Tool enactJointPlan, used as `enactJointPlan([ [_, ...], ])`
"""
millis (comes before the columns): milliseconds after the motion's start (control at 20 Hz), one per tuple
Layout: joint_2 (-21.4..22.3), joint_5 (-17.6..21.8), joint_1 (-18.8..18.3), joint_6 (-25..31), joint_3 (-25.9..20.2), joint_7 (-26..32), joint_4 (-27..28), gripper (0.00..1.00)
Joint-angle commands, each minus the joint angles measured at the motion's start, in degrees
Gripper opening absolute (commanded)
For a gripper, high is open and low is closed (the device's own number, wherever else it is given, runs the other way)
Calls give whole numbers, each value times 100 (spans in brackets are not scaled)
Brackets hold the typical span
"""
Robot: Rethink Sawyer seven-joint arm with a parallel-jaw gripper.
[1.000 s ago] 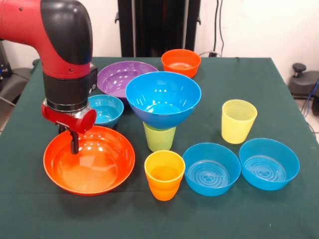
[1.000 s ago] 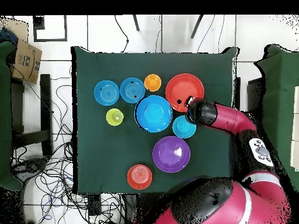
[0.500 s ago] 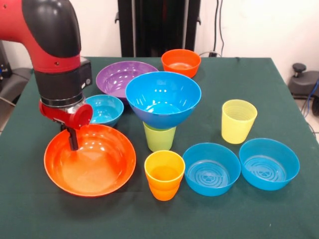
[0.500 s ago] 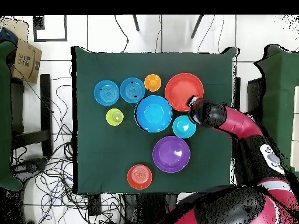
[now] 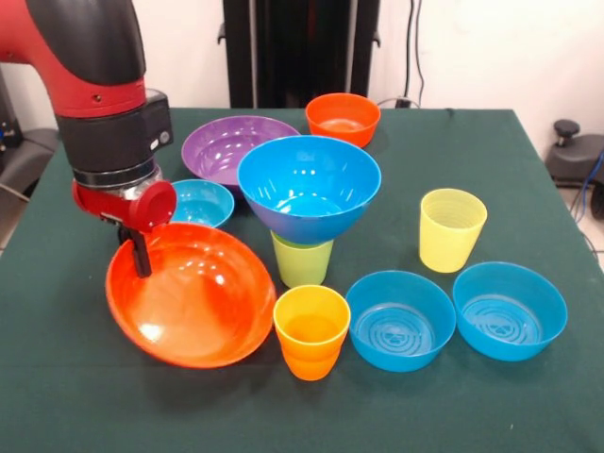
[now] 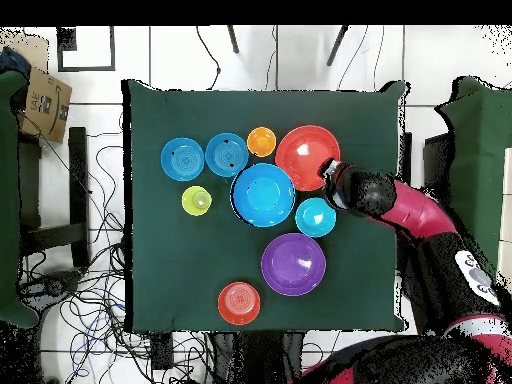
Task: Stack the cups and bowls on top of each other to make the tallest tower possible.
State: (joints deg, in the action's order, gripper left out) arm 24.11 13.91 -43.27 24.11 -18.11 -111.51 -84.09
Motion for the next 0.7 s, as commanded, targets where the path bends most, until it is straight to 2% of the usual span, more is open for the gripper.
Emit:
enactJointPlan([
  [50,31,-117,-131,586,-898,472,-581,0],
  [350,278,-225,-368,725,-1242,418,-908,0],
  [550,245,-302,-629,763,-1576,455,-1085,0],
  [700,344,-303,-675,919,-1615,434,-1086,0],
])
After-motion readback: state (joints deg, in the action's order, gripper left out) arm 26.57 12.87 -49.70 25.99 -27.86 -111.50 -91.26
